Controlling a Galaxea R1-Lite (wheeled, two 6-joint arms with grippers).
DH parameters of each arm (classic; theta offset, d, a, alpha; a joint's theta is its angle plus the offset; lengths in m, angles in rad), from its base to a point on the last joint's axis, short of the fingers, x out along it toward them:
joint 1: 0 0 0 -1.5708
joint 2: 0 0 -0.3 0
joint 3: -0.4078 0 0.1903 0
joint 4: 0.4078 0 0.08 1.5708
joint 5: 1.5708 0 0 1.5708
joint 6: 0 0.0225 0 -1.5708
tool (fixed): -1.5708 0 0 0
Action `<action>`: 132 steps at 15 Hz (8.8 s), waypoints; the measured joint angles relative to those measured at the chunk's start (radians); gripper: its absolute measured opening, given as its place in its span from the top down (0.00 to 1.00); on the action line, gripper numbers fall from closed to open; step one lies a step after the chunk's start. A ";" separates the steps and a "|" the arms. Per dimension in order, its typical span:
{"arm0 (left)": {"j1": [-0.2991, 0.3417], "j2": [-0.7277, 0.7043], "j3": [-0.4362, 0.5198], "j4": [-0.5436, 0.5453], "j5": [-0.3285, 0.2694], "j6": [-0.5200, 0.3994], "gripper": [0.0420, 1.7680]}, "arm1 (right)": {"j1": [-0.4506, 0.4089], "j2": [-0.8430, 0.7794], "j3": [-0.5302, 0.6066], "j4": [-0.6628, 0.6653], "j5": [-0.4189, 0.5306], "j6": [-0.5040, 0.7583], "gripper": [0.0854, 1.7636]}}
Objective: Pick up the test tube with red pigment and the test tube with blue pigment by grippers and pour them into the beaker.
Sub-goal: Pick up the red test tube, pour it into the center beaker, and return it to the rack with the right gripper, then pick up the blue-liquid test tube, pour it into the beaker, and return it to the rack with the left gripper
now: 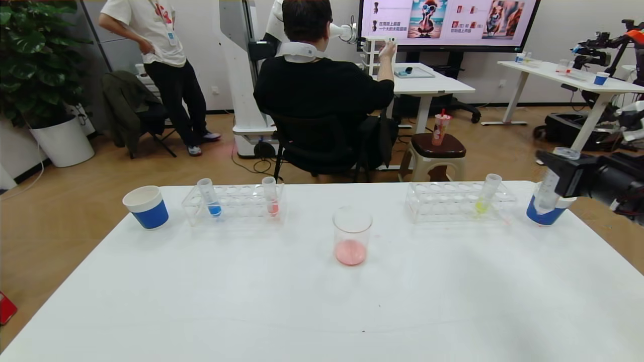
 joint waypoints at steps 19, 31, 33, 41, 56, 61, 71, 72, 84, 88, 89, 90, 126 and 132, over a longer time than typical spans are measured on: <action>0.000 0.000 0.000 0.000 0.000 0.000 0.01 | -0.345 0.640 -0.600 -0.002 0.126 0.001 0.75; 0.000 0.000 0.000 0.000 -0.001 0.000 0.01 | -0.381 0.691 -0.529 -0.094 0.130 0.000 0.75; 0.000 0.000 0.000 0.000 0.000 0.000 0.01 | -0.381 0.703 -0.514 -0.140 0.129 -0.001 0.73; 0.000 0.000 0.000 0.000 0.000 0.000 0.01 | -0.368 0.705 -0.506 -0.147 0.136 0.001 0.02; 0.000 0.000 0.000 0.000 -0.001 0.000 0.01 | 0.038 0.374 -0.385 -0.091 -0.003 0.071 0.02; 0.000 0.000 0.000 0.000 0.000 0.000 0.01 | 0.060 0.050 -0.186 -0.124 -0.070 0.055 0.02; 0.000 0.000 0.000 0.000 -0.001 0.000 0.01 | 0.045 -0.844 -0.045 0.517 -0.096 -0.048 0.02; 0.000 0.000 0.000 0.000 -0.001 0.000 0.01 | 0.034 -0.921 -0.041 0.591 -0.095 -0.054 0.02; 0.000 0.000 0.000 0.000 0.000 0.000 0.01 | 0.017 -1.437 0.150 0.848 -0.082 -0.097 0.02; 0.000 0.000 0.000 0.000 0.000 0.000 0.01 | 0.021 -1.517 0.379 0.750 -0.069 -0.094 0.02; 0.000 0.000 0.000 0.000 -0.001 0.000 0.01 | 0.021 -1.524 0.451 0.710 -0.063 -0.094 0.02; 0.000 0.000 0.000 0.000 0.000 0.000 0.01 | 0.021 -1.529 0.529 0.682 -0.061 -0.094 0.02; -0.010 1.301 -0.380 -0.954 0.000 0.010 0.01 | 0.023 -1.536 0.654 0.860 -0.065 -0.049 0.02; -0.026 1.809 -0.388 -1.434 0.014 0.000 0.01 | 0.023 -1.536 0.654 0.860 -0.065 -0.049 0.02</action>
